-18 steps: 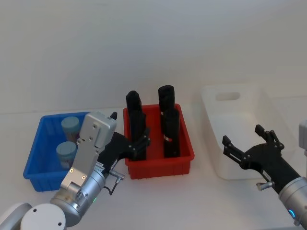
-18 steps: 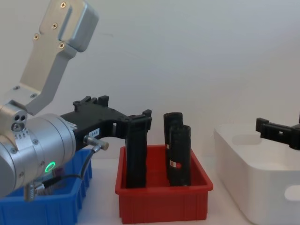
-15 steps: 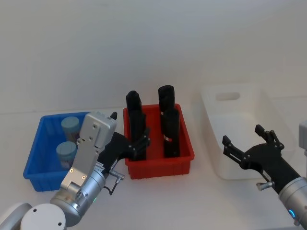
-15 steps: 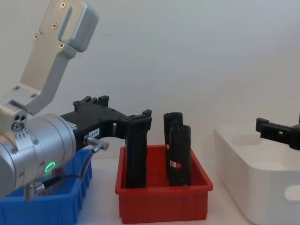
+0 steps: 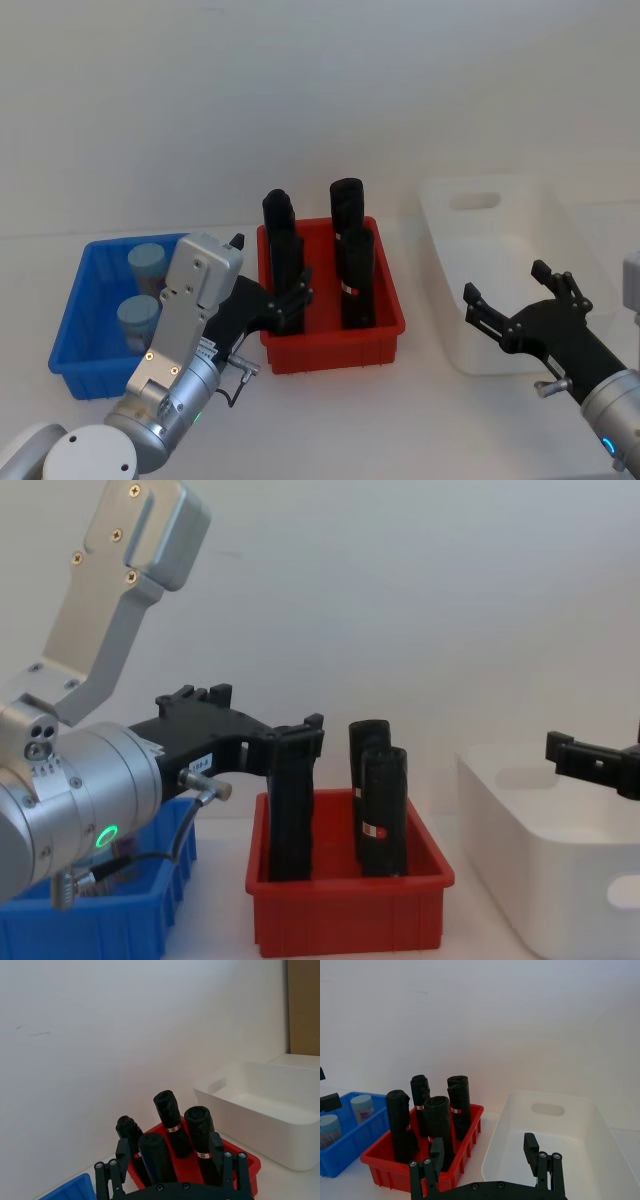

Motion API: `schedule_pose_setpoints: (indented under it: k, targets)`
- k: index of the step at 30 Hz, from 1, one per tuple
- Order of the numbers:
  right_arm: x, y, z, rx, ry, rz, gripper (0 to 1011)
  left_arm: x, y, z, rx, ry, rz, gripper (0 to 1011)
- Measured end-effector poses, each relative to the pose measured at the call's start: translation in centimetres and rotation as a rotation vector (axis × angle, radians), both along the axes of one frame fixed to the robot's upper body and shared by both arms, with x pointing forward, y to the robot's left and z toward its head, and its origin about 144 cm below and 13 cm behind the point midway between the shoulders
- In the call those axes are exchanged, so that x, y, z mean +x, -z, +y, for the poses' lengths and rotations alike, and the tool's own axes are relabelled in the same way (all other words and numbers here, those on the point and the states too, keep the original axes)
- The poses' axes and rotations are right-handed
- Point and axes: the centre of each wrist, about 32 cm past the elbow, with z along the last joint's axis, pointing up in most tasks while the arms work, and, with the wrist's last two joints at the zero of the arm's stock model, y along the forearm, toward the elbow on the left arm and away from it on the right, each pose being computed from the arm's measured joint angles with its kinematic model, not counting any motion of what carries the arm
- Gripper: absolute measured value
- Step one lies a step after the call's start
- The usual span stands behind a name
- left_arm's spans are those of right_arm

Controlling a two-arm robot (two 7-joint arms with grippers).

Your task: Pick the cotton swabs from the blue box and place them into the white box.

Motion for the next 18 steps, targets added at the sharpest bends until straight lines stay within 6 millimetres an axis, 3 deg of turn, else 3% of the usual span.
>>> schedule_pose_setpoints:
  k: [18]
  targets:
    - [0.0,0.0,0.0,0.0,0.0,0.0,1002,0.0,0.0,0.0,0.0,0.0,0.0,1004]
